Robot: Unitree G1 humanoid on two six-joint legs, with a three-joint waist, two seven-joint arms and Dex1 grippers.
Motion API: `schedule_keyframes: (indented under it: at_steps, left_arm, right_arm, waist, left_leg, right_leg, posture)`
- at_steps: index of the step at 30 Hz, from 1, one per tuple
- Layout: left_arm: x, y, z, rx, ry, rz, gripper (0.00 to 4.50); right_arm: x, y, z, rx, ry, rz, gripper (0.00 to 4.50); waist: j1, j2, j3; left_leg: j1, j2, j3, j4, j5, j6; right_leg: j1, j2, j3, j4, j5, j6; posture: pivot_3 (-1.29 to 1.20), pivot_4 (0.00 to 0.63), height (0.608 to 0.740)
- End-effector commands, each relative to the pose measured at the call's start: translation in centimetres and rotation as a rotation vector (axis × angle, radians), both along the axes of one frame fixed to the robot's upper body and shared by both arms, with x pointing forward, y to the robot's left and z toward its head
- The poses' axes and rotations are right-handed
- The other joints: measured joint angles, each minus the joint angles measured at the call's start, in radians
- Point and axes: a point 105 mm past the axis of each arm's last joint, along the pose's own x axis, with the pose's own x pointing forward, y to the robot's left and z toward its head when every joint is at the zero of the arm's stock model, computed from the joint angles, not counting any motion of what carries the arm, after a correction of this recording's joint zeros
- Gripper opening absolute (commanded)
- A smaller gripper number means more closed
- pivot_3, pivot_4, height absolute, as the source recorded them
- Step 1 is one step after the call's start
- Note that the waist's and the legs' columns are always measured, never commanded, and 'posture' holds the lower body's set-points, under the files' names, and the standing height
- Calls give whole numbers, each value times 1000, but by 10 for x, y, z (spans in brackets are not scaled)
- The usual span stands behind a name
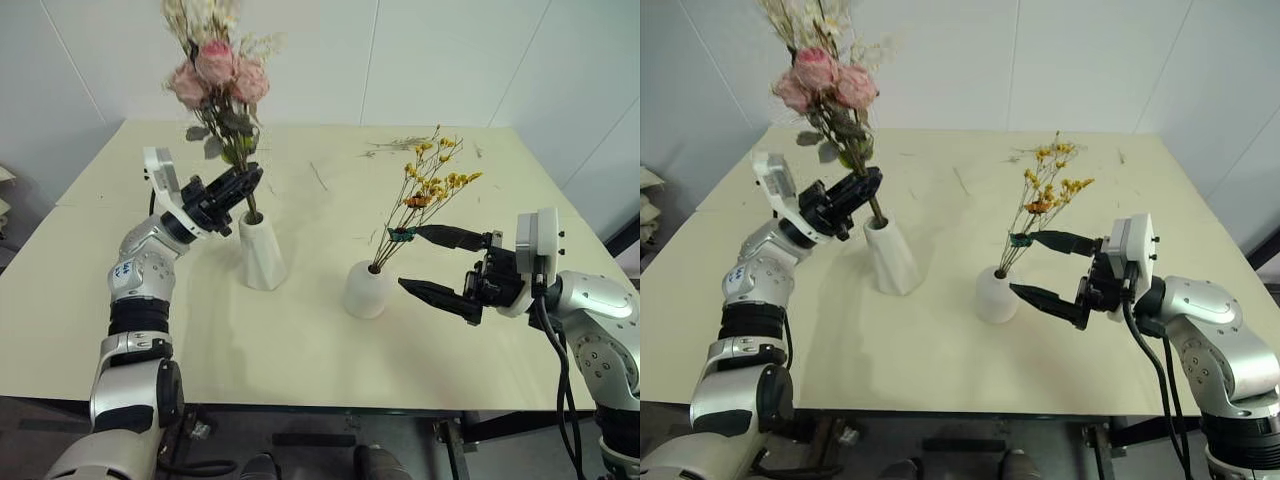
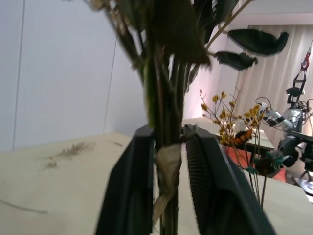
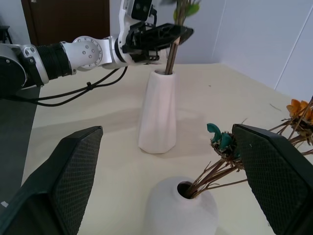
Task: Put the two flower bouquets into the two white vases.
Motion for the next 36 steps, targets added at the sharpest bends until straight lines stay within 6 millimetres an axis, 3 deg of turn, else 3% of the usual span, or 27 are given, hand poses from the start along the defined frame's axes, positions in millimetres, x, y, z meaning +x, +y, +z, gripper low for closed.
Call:
schedule_keyframes:
  at_steps: [1, 4, 7, 9, 17, 23, 26, 30, 36]
  left_arm:
    - [-14, 7, 20, 30, -97, 18, 2254]
    - [-23, 13, 19, 80, -103, 21, 3232]
    - [-30, 27, 6, 240, -102, 82, 4105]
    - [-32, 35, 2, 299, -98, 112, 4465]
    - [-44, 78, -15, 559, -53, 192, 4465]
    - [-66, 89, -10, 597, -55, 165, 4465]
    - [-83, 88, -20, 644, -9, 117, 4465]
    - [-97, 98, -15, 587, 12, 166, 4465]
    - [-114, 106, -23, 612, 16, 223, 4465]
  right_arm:
    - [-6, 1, 10, 6, -61, 6, 4500]
    - [-6, 0, 9, 7, -61, 2, 4500]
    - [-5, 0, 7, 11, -58, 1, 4500]
    - [-3, 0, 7, 12, -57, 3, 4500]
    - [2, -1, 5, 5, -45, 22, 4500]
    - [9, -17, 10, -31, -57, 16, 4500]
    - [17, -34, 5, -80, -40, -2, 4500]
    - [34, -48, 6, -106, -77, -65, 4500]
    - [42, -58, -4, -172, -52, -35, 4500]
  waist:
    - [-1, 0, 0]
    - [-1, 0, 0]
    - [-2, 0, 0]
    - [-2, 0, 0]
    - [0, 0, 0]
    - [-1, 0, 0]
    - [-5, 0, 0]
    - [-7, 1, 0]
    - [-12, 1, 0]
  left_leg:
    - [0, 0, 0, 0, 0, 0]
    - [0, 0, 0, 0, 0, 0]
    - [0, 0, 0, 0, 0, 0]
    - [1, 0, 0, 0, 0, 0]
    - [1, 0, 0, -1, 0, 0]
    - [0, 0, 0, -2, 0, 0]
    - [0, 1, 1, -2, -1, 1]
    - [1, 1, 1, -3, -1, 2]
    - [1, 2, 2, -3, -1, 1]
  right_leg:
    - [0, 0, 0, 0, 0, 0]
    - [0, 0, 0, 0, 0, 0]
    - [0, 0, 0, 0, 0, 0]
    - [0, 0, 0, 0, 0, 0]
    - [0, 0, 0, -2, 0, -1]
    - [0, 0, 0, -2, 0, -2]
    - [0, 0, 0, -3, 0, -2]
    - [0, 0, -1, -2, -1, -3]
    - [0, 0, -1, -3, -1, -3]
  posture:
    - [0, 150, 740]
    - [0, 150, 740]
    - [0, 150, 740]
    - [0, 150, 740]
    - [0, 150, 740]
    - [0, 150, 740]
    - [0, 150, 740]
    - [0, 150, 740]
    - [0, 150, 740]
